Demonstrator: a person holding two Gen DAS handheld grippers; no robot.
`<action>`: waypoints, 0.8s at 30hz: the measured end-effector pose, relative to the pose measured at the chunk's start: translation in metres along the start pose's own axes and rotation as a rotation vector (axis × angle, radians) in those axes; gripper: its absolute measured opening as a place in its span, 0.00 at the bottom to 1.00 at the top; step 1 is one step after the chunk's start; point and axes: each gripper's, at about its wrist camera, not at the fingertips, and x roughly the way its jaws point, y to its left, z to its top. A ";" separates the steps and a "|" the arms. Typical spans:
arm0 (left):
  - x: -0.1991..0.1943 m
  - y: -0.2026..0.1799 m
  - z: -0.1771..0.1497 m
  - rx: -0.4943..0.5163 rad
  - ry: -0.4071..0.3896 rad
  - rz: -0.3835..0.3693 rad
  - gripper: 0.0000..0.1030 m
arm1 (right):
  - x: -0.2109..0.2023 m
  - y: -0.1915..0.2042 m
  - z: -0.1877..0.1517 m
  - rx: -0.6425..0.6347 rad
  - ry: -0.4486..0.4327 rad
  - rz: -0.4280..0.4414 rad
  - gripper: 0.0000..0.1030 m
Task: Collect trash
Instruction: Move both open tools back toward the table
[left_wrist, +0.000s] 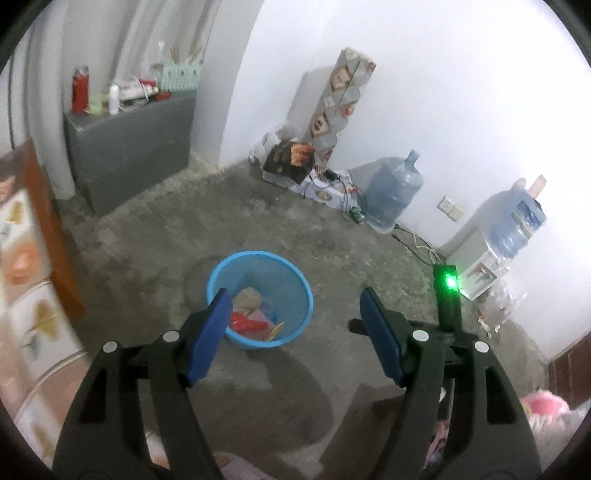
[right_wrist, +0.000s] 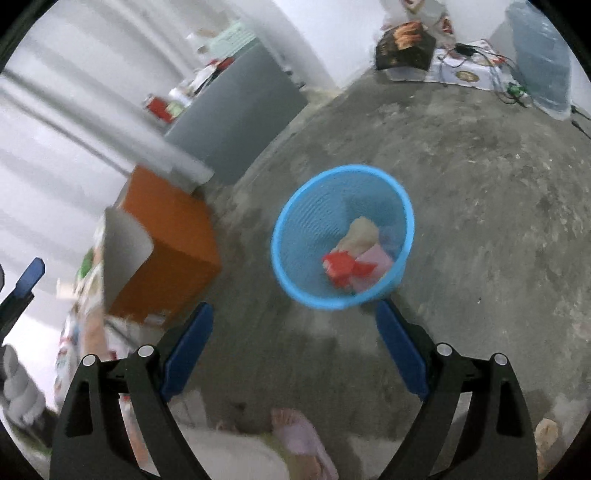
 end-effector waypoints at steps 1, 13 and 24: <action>-0.021 0.003 -0.005 0.005 -0.018 0.006 0.66 | -0.006 0.005 -0.003 -0.010 0.005 0.007 0.85; -0.233 0.067 -0.073 -0.133 -0.254 0.225 0.71 | -0.039 0.135 -0.034 -0.250 0.049 0.128 0.85; -0.399 0.193 -0.170 -0.471 -0.399 0.461 0.73 | -0.042 0.288 -0.047 -0.469 0.144 0.302 0.85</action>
